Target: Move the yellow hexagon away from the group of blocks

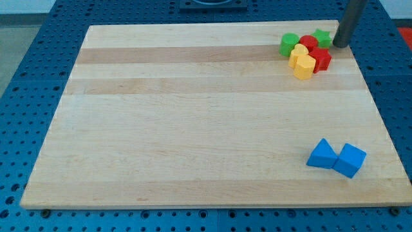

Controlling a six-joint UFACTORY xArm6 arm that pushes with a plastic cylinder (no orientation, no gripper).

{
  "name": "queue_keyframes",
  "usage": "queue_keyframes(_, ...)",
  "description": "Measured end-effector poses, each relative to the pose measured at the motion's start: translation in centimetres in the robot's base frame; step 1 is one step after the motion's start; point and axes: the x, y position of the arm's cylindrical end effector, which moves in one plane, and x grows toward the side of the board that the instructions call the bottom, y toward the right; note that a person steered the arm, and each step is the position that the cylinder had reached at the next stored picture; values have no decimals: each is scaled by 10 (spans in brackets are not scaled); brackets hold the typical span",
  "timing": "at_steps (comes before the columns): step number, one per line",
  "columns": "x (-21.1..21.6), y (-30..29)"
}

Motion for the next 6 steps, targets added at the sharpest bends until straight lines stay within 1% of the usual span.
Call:
queue_keyframes(1, -8, 0)
queue_keyframes(2, -7, 19)
queue_keyframes(3, -31, 21)
queue_keyframes(4, -52, -17)
queue_keyframes(5, -47, -26)
queue_keyframes(6, -33, -32)
